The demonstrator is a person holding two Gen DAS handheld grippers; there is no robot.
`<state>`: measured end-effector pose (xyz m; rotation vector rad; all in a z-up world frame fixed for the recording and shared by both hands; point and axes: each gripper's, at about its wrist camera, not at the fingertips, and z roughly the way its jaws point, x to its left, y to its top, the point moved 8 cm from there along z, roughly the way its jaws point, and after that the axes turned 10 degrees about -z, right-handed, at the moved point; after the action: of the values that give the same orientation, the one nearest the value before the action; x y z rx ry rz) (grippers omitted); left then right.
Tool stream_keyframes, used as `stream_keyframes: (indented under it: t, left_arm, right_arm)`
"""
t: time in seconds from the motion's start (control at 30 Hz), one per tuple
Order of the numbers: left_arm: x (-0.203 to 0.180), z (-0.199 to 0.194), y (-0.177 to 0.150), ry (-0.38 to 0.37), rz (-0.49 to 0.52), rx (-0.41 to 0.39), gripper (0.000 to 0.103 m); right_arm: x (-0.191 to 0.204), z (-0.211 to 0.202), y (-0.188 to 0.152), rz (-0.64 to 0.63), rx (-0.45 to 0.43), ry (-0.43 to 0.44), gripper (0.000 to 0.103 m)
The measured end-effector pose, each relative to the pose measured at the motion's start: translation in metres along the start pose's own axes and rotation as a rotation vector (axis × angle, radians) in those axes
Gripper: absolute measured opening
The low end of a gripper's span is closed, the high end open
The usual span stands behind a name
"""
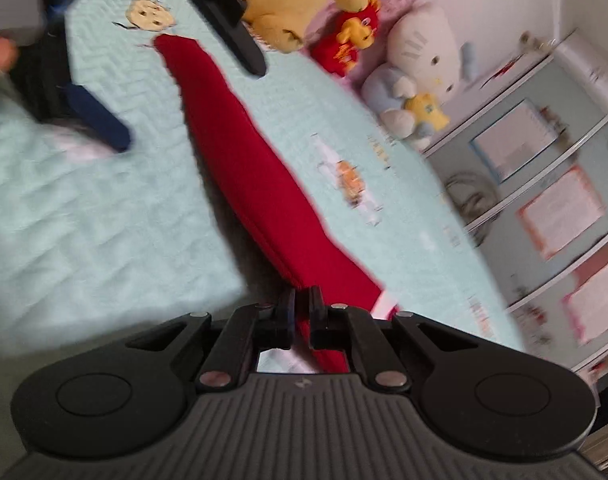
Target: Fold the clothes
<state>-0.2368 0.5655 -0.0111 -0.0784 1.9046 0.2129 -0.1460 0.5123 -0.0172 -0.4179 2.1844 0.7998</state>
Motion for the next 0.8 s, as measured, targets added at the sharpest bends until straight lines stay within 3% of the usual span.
stream_keyframes:
  t: [0.1,0.2,0.3,0.33,0.4,0.5,0.6,0.7,0.8]
  left_arm:
    - [0.0,-0.002,0.002,-0.018,-0.027,-0.012,0.099]
    - [-0.001,-0.002,0.001,-0.013,-0.016,-0.012,0.099]
    - [-0.003,-0.002,0.0,-0.008,-0.001,-0.013,0.099]
    - [-0.003,-0.001,0.0,-0.006,0.002,-0.014,0.099]
    - [-0.002,-0.001,0.001,-0.005,0.006,-0.015,0.099]
    - [-0.003,0.0,0.0,0.0,0.019,-0.015,0.099]
    - [-0.004,0.001,-0.002,0.012,0.043,-0.011,0.099]
    - [-0.003,0.001,-0.002,0.017,0.053,-0.011,0.099]
    - [-0.002,0.001,-0.002,0.02,0.06,-0.011,0.099]
  right_arm:
    - [0.018,-0.002,-0.011,-0.041,0.016,0.075,0.0]
    - [0.032,-0.004,-0.014,-0.114,-0.003,0.024,0.0]
    - [0.019,-0.013,-0.015,0.018,-0.013,0.012,0.001]
    - [0.013,-0.014,-0.019,0.036,0.009,-0.028,0.002]
    - [0.004,-0.014,-0.03,0.048,0.053,-0.099,0.029]
    - [0.006,-0.011,-0.042,-0.01,0.108,-0.197,0.053]
    - [0.006,0.0,-0.04,-0.051,0.125,-0.239,0.053]
    - [-0.002,0.012,-0.041,-0.012,0.182,-0.233,0.054]
    - [0.0,0.019,-0.037,-0.062,0.17,-0.245,0.053]
